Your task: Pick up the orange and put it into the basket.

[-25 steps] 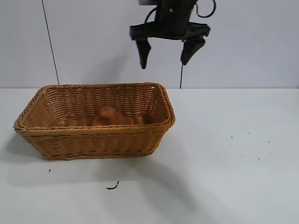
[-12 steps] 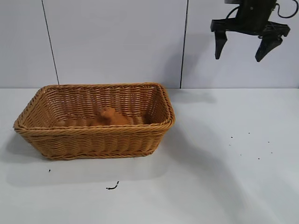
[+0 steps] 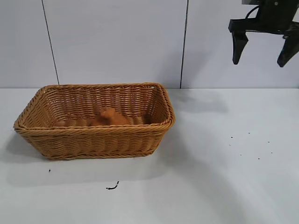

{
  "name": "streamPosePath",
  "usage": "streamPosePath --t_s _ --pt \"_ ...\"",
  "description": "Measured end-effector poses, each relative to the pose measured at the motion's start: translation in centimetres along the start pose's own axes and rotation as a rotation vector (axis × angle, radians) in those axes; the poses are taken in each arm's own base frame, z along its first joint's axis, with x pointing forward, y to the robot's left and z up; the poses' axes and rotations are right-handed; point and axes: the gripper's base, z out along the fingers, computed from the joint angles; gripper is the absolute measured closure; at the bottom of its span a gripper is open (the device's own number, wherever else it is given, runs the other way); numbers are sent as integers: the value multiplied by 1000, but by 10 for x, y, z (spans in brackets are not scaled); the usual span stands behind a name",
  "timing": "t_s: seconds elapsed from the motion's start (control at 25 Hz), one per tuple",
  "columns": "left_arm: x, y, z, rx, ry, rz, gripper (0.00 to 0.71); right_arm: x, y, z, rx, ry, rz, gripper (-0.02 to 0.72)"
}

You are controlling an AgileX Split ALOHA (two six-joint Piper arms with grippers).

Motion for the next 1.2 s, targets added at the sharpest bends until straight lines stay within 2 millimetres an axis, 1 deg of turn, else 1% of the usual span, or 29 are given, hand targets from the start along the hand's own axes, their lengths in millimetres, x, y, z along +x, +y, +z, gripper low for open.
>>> streamPosePath --t_s 0.08,0.12,0.2,0.36,0.44,0.52,0.56,0.6,0.64,0.72,0.76,0.8,0.84,0.92,1.2 --pt "0 0 0 0 0 0 44 37 -1 -12 -4 6 -6 10" --pt "0 0 0 0 0 0 44 54 -1 -14 -5 14 -8 10" --pt "0 0 0 0 0 0 44 88 -2 -28 -6 -17 -9 10" --pt "0 0 0 0 0 0 44 153 -4 -43 -8 -87 -13 10" --pt "0 0 0 0 0 0 44 181 -5 -48 -9 -156 -26 10" --pt "0 0 0 0 0 0 44 207 -5 -51 -9 -268 -39 10" --pt "0 0 0 0 0 0 44 207 -5 -51 -9 -268 -39 10" --pt "0 0 0 0 0 0 44 219 -6 -52 -8 -332 -46 10" --pt "0 0 0 0 0 0 44 240 -6 -53 -8 -448 -53 10" --pt "0 0 0 0 0 0 44 259 -7 -51 -8 -544 -57 10" --pt "0 0 0 0 0 0 44 259 -7 -51 -8 -544 -57 10" --pt "0 0 0 0 0 0 44 269 -7 -50 -7 -590 -60 10" --pt "0 0 0 0 0 0 44 283 -8 -42 -7 -629 -60 10" --pt "0 0 0 0 0 0 44 296 -8 -40 -8 -679 -57 10" --pt "0 0 0 0 0 0 44 318 -9 -47 -14 -841 -46 10"
